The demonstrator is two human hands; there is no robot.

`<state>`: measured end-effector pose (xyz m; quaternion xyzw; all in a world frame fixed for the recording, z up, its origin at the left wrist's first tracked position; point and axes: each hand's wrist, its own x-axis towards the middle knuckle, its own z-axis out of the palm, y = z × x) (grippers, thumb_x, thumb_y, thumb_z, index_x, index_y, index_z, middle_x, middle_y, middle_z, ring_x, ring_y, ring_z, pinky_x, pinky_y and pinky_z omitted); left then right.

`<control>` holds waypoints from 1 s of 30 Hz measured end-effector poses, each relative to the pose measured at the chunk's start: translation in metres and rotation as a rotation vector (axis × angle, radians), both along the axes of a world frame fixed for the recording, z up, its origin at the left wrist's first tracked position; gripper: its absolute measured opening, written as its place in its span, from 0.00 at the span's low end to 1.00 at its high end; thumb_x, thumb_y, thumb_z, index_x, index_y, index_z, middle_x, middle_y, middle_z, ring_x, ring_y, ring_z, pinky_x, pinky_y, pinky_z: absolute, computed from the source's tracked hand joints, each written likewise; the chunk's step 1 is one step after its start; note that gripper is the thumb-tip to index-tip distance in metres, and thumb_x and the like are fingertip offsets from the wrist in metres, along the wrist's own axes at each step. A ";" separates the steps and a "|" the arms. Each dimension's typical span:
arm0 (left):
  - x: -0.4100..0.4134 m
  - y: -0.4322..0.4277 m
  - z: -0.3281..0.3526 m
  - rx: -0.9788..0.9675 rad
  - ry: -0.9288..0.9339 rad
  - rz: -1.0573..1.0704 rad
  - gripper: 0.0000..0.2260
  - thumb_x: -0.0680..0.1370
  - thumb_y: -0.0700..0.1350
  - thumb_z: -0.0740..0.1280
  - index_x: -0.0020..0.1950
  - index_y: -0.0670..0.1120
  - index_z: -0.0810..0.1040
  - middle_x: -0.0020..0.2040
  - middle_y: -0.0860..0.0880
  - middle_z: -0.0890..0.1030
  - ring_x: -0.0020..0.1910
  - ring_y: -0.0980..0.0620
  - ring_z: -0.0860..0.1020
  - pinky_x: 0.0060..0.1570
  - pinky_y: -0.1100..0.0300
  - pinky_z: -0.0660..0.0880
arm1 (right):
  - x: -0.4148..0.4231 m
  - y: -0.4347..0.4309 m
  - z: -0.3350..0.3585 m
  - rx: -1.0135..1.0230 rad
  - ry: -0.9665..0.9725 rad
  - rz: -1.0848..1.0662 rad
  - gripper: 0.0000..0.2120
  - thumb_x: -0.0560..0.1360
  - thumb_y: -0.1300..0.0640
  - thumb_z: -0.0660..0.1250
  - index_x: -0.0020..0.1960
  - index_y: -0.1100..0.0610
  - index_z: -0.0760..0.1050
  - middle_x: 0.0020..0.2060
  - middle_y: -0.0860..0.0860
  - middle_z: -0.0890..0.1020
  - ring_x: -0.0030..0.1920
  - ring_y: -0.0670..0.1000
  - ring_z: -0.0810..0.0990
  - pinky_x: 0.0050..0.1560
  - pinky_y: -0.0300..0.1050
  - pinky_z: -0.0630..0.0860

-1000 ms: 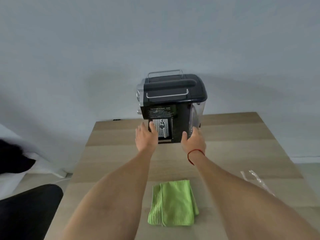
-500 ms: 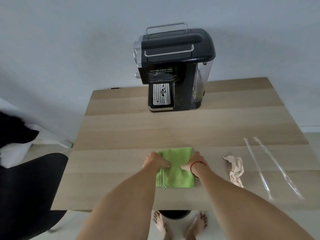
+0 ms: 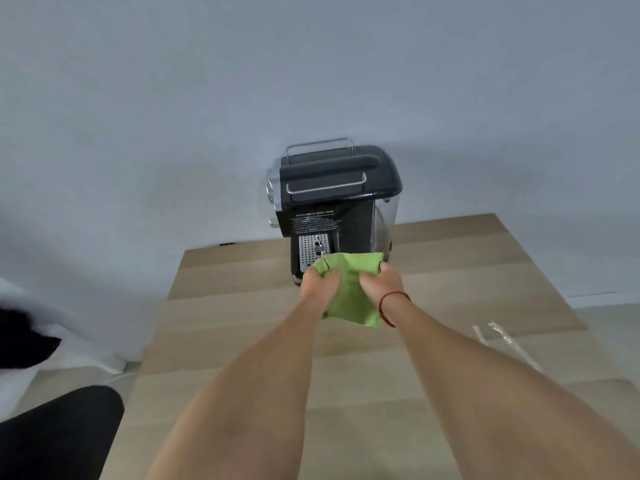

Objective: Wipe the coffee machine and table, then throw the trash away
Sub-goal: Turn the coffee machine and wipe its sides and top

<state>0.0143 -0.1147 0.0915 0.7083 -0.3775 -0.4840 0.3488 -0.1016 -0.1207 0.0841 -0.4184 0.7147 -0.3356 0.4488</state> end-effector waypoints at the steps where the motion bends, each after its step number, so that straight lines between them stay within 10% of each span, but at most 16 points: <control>1: -0.002 -0.008 0.016 -0.029 0.023 0.006 0.03 0.75 0.44 0.63 0.42 0.48 0.74 0.39 0.47 0.78 0.40 0.47 0.77 0.43 0.56 0.75 | -0.002 -0.006 0.016 -0.045 -0.041 -0.021 0.09 0.72 0.60 0.63 0.50 0.58 0.76 0.48 0.56 0.80 0.50 0.58 0.78 0.51 0.45 0.74; 13: -0.050 -0.075 0.131 -0.388 0.047 -0.154 0.05 0.71 0.44 0.71 0.45 0.47 0.78 0.42 0.49 0.81 0.41 0.50 0.79 0.33 0.61 0.76 | -0.060 -0.052 0.123 -0.329 -0.101 -0.191 0.13 0.73 0.56 0.69 0.56 0.56 0.75 0.51 0.54 0.80 0.51 0.56 0.78 0.57 0.50 0.75; 21: -0.064 -0.136 0.146 -0.553 -0.308 -0.015 0.08 0.77 0.50 0.65 0.51 0.47 0.76 0.45 0.51 0.80 0.38 0.56 0.77 0.36 0.60 0.73 | -0.119 -0.103 0.133 -0.406 -0.034 -0.422 0.09 0.74 0.58 0.62 0.53 0.58 0.75 0.50 0.57 0.80 0.52 0.59 0.79 0.54 0.50 0.75; 30: -0.084 -0.195 0.116 -0.492 -0.697 -0.102 0.11 0.79 0.49 0.62 0.58 0.46 0.77 0.53 0.51 0.79 0.50 0.51 0.77 0.51 0.55 0.74 | -0.116 -0.167 0.090 -0.255 -0.273 -0.126 0.09 0.74 0.53 0.60 0.36 0.54 0.69 0.31 0.50 0.72 0.31 0.51 0.71 0.33 0.41 0.68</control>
